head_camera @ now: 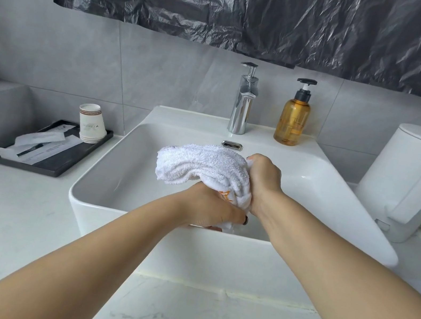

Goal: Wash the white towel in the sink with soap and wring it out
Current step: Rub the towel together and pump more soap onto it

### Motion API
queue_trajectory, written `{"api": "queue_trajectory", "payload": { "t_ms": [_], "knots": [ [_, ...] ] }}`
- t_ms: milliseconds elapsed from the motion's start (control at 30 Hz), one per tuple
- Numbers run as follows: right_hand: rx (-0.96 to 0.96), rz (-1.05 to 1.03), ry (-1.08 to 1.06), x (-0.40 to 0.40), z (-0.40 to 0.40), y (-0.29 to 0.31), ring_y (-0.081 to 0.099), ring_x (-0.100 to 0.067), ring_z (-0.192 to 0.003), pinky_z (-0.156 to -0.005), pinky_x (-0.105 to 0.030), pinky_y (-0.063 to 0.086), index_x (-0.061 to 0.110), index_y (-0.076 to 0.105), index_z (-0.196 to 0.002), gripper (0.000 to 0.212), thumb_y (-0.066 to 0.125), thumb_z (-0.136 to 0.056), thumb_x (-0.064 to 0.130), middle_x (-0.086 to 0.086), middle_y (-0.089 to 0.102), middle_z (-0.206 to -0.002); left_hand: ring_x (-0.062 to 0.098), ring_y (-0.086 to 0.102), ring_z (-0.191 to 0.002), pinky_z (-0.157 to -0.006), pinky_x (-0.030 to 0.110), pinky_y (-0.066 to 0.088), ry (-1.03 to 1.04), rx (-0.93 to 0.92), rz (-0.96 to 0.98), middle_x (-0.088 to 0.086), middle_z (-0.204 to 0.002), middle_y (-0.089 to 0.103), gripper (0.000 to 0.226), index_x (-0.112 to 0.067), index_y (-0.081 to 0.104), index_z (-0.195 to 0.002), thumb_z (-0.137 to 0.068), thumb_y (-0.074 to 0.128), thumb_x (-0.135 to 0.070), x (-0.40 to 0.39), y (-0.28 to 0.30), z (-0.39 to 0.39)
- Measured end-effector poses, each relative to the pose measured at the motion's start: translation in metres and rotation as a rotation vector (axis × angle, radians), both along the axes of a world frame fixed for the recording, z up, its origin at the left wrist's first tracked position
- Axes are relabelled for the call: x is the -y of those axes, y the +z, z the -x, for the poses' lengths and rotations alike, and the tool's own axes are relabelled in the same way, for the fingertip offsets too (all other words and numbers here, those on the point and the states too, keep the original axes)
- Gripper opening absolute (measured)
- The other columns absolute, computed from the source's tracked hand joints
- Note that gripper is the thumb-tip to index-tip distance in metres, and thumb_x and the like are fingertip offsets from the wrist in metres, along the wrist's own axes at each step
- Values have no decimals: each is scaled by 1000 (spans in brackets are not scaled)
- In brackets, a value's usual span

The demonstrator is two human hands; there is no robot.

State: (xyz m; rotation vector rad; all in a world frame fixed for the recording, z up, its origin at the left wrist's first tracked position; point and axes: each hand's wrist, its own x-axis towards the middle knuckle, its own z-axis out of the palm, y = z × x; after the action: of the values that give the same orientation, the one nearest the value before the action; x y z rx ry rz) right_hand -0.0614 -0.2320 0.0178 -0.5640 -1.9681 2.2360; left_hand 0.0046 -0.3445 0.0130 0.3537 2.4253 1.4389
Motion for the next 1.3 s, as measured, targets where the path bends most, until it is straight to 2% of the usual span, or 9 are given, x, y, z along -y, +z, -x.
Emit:
{"api": "queue_trajectory", "payload": {
  "t_ms": [167, 267, 467, 633, 733, 900, 1000, 1167, 1300],
  "knots": [
    [-20, 54, 3, 1, -3, -4, 66, -32, -81, -81, -42, 56, 12, 59, -75, 13, 60, -79, 24, -9, 63, -78, 15, 57, -61, -68, 28, 55, 0, 22, -34, 5, -68, 62, 19, 3, 68, -85, -81, 74, -15, 4, 0, 2],
    [-42, 41, 56, -3, -4, -1, 68, -32, -95, -90, -45, 54, 15, 61, -80, 18, 62, -83, 32, -10, 67, -90, 22, 72, -88, -88, 38, 58, 27, 40, -112, 11, -92, 75, 37, -3, 73, -102, -73, 82, -25, 9, -1, 2],
    [-86, 66, 375, -21, -11, 11, 67, -26, -105, -101, -39, 47, 12, 63, -113, 50, 59, -84, 52, -10, 72, -111, 20, 71, -104, -92, 47, 57, 52, 86, -455, 6, -110, 75, 44, -17, 74, -112, -77, 73, -43, 16, 7, -2],
    [-99, 0, 659, -66, -33, 25, 61, -34, -103, -100, -48, 45, 8, 60, -99, 20, 69, -84, 17, -23, 62, -106, 30, 70, -107, -86, 53, 58, 191, 38, -812, 4, -110, 74, 33, -20, 73, -102, -80, 75, -44, 17, 12, -3],
    [-27, -108, 688, -89, -41, 27, 67, -31, -100, -91, -43, 54, -2, 62, -113, 34, 71, -80, 2, -20, 69, -106, 39, 66, -113, -96, 56, 53, 263, 8, -884, 11, -115, 72, 28, -11, 71, -103, -84, 65, -30, 18, 11, 0],
    [49, -359, 669, -108, -50, 41, 69, -26, -98, -89, -38, 53, -4, 60, -120, 51, 74, -71, -1, -21, 70, -111, 21, 69, -112, -102, 45, 51, 350, -6, -958, 9, -111, 74, 35, 2, 68, -112, -80, 62, -9, 19, 11, 0],
    [18, -534, 594, -116, -55, 56, 70, -11, -73, -64, -21, 52, 1, 64, -109, 34, 64, -75, -4, -6, 73, -80, 17, 73, -101, -91, 34, 55, 378, -73, -966, 7, -98, 74, 31, 1, 68, -113, -84, 60, -3, 21, 11, -1],
    [28, -1018, 499, -128, -56, 70, 63, -16, -77, -67, -27, 47, 27, 65, -100, 33, 68, -69, 17, -3, 70, -92, 20, 70, -80, -87, 36, 53, 392, -184, -871, 8, -75, 69, 7, -8, 67, -70, -66, 63, -13, 24, 9, 0],
    [99, -1178, 522, -133, -57, 83, 62, -14, -77, -69, -29, 49, 30, 66, -94, 32, 69, -62, 33, 3, 68, -88, 40, 70, -100, -107, 55, 44, 334, -239, -674, 12, -78, 69, 15, -16, 63, -59, -64, 70, -28, 23, 6, 3]
  ]
}}
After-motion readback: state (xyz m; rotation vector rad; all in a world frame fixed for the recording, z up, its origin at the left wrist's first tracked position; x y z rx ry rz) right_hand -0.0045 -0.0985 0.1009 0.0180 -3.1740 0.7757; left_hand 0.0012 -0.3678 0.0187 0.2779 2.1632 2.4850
